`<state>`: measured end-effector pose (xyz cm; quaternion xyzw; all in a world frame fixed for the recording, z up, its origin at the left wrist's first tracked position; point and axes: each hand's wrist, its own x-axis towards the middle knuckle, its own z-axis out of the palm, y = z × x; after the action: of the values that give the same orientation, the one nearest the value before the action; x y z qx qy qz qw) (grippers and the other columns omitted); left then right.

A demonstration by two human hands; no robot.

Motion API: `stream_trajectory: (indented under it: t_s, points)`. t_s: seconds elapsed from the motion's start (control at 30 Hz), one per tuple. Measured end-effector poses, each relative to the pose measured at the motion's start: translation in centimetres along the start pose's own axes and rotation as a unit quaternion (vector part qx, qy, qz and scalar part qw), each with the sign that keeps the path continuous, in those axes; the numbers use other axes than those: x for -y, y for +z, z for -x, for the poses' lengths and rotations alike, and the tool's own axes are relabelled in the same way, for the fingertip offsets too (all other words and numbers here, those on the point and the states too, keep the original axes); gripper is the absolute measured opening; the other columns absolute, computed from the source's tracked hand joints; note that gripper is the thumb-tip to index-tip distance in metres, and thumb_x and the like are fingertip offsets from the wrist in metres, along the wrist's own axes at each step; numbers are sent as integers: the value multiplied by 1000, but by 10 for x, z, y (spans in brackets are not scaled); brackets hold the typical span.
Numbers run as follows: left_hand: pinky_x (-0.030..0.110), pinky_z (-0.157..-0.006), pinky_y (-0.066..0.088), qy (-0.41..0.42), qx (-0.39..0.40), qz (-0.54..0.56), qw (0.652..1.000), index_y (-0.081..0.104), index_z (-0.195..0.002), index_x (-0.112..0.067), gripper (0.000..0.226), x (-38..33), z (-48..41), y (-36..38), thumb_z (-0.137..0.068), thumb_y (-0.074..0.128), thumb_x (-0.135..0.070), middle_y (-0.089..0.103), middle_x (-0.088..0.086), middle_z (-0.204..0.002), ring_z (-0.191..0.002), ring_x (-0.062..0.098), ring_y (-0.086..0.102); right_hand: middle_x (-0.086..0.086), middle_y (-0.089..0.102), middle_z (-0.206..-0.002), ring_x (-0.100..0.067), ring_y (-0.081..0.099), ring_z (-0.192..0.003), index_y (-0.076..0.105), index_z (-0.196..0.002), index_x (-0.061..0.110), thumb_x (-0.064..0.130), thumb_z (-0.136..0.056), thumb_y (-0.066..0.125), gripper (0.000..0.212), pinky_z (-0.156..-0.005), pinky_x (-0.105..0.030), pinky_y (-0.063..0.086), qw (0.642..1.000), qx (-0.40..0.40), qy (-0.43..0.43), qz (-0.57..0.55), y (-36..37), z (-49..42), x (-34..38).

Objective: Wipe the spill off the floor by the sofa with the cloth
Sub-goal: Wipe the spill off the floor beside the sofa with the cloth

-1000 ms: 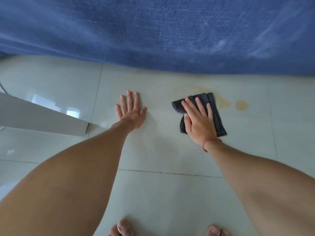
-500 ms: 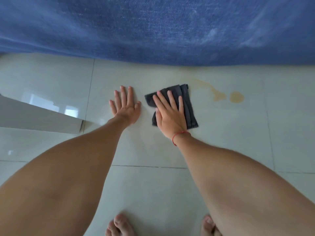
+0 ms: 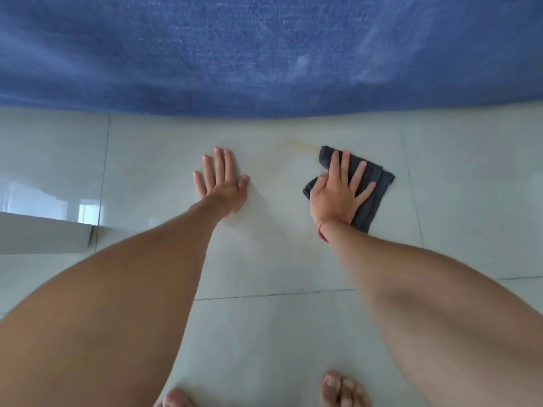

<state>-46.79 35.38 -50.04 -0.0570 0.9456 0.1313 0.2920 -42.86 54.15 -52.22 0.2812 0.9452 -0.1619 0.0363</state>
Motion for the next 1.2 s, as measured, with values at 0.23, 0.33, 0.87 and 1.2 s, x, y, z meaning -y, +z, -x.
stream_trajectory:
  t_s: [0.23, 0.33, 0.87, 1.2]
  points:
    - [44, -116, -17, -5, 22, -9, 1000, -21, -150, -25, 64, -2, -2, -5, -101, 16, -41, -31, -6, -157, -145, 20, -28, 13, 16, -160, -25, 4, -149, 25, -150, 30, 27, -98, 32, 52, -116, -58, -5, 992, 28, -123, 5, 18, 1, 64]
    - [44, -116, -17, -7, 25, -2, 1000, -21, -150, -27, 63, -3, -1, -7, -101, 17, -41, -31, -7, -157, -145, 19, -27, 12, 32, -155, -23, 20, -147, 38, -145, 30, 28, -95, 37, 50, -118, -54, 7, 969, 42, -242, 12, 18, 27, 45]
    - [45, -115, -18, 0, 21, -1, 1000, -20, -151, -28, 63, -1, -2, -7, -101, 17, -39, -29, -7, -157, -145, 20, -28, 7, 13, -161, -29, 1, -149, 23, -151, 26, 35, -99, 27, 53, -114, -59, -7, 1000, -3, -29, -10, 19, -11, 57]
    - [47, -117, -17, 8, 27, -4, 1000, -21, -150, -28, 63, -1, -2, -6, -101, 17, -40, -31, -7, -157, -145, 20, -29, 9, 33, -155, -20, 25, -146, 37, -146, 26, 36, -97, 31, 50, -119, -45, 10, 922, 66, -372, 82, -4, 16, -28]
